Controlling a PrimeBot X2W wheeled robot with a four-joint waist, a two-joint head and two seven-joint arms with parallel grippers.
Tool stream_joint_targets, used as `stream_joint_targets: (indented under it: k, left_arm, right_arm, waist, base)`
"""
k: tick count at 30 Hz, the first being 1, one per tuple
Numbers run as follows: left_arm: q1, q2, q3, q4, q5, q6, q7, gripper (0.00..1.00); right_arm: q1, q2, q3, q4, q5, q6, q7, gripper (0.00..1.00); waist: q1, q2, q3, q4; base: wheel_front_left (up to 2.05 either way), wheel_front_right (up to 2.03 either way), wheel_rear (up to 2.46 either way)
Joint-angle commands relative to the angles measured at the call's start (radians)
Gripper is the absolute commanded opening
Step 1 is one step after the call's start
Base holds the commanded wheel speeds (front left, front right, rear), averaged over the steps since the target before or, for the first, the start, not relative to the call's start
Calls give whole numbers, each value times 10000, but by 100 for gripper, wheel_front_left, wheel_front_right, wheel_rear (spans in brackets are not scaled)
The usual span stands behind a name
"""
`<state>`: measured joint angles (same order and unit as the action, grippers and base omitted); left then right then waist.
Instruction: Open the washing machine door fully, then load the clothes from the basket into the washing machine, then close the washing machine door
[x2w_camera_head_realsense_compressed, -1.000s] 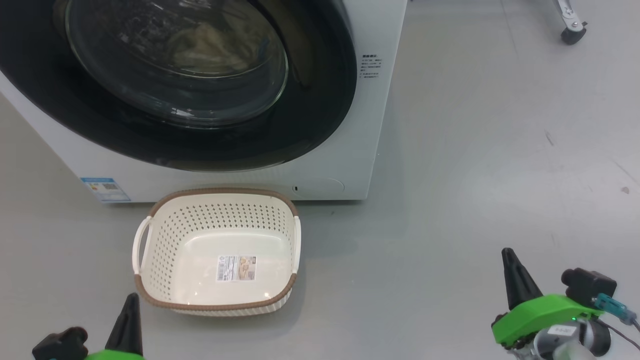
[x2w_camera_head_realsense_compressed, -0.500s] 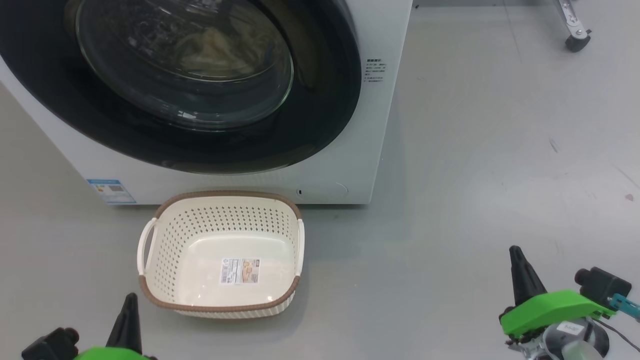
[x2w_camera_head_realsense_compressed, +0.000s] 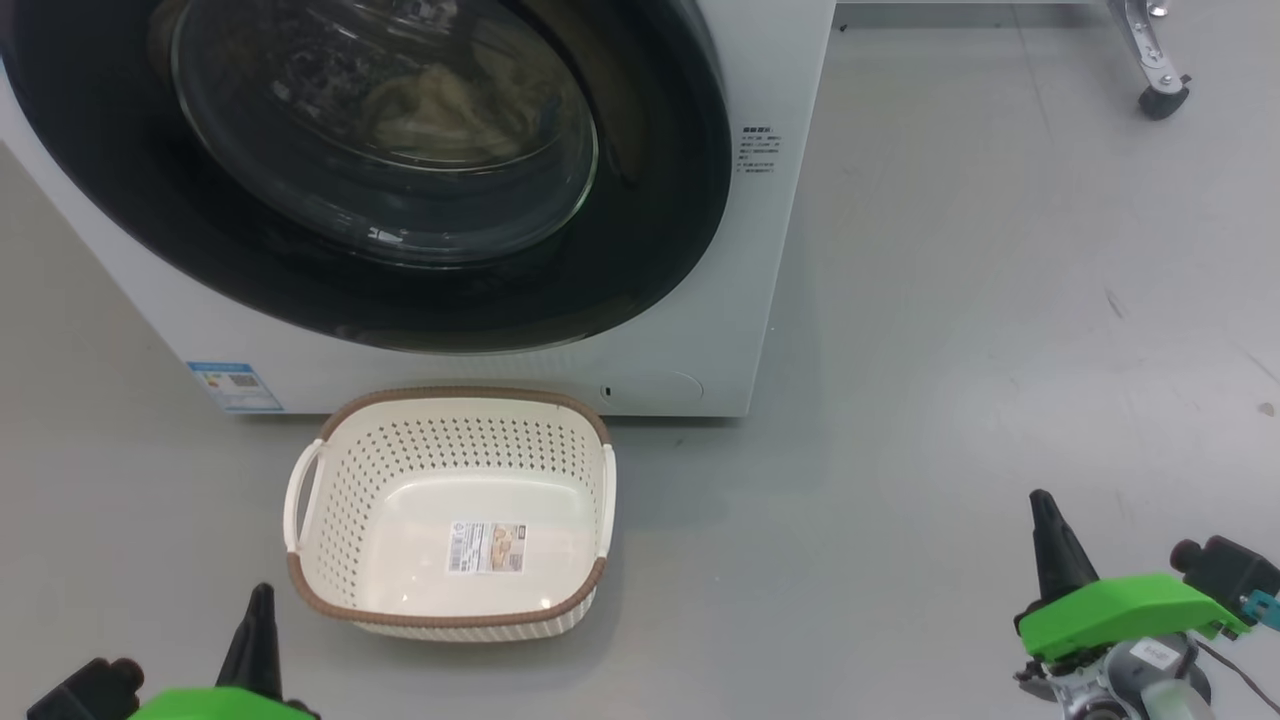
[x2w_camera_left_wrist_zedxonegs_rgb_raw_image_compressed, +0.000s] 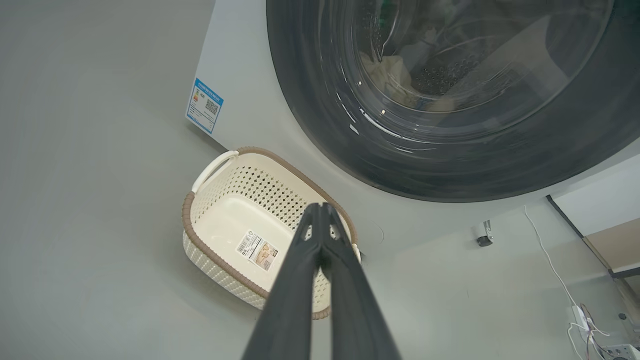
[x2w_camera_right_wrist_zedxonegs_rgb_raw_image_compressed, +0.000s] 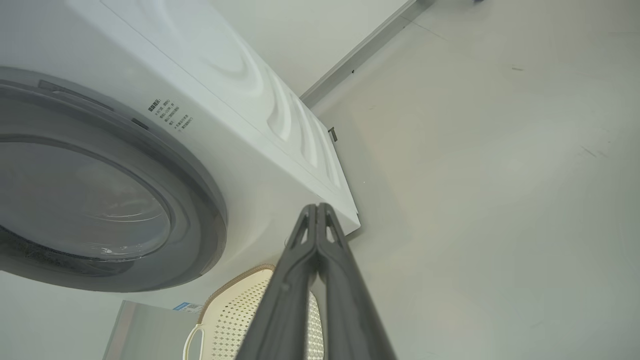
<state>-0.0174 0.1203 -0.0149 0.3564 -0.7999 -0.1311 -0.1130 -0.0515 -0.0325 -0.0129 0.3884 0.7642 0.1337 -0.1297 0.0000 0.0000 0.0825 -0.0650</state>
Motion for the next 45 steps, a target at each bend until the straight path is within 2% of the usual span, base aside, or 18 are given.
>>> stream_joint_targets:
  k: [1, 45]
  left_arm:
    - [-445, 86, 263, -350, -212, 0, 32, 0]
    - [-700, -348, 835, -772, -4555, 2, 1269, 0]
  right_arm:
    - [-450, -199, -17, -381, 232, -12, 47, 0]
    - [-505, -246, -484, -968, 4833, -22, 1299, 0]
  waist:
    - [0, 0, -9, 8]
    - [0, 0, -443, 363]
  base:
    - [0, 0, 0]
    - [0, 0, 0]
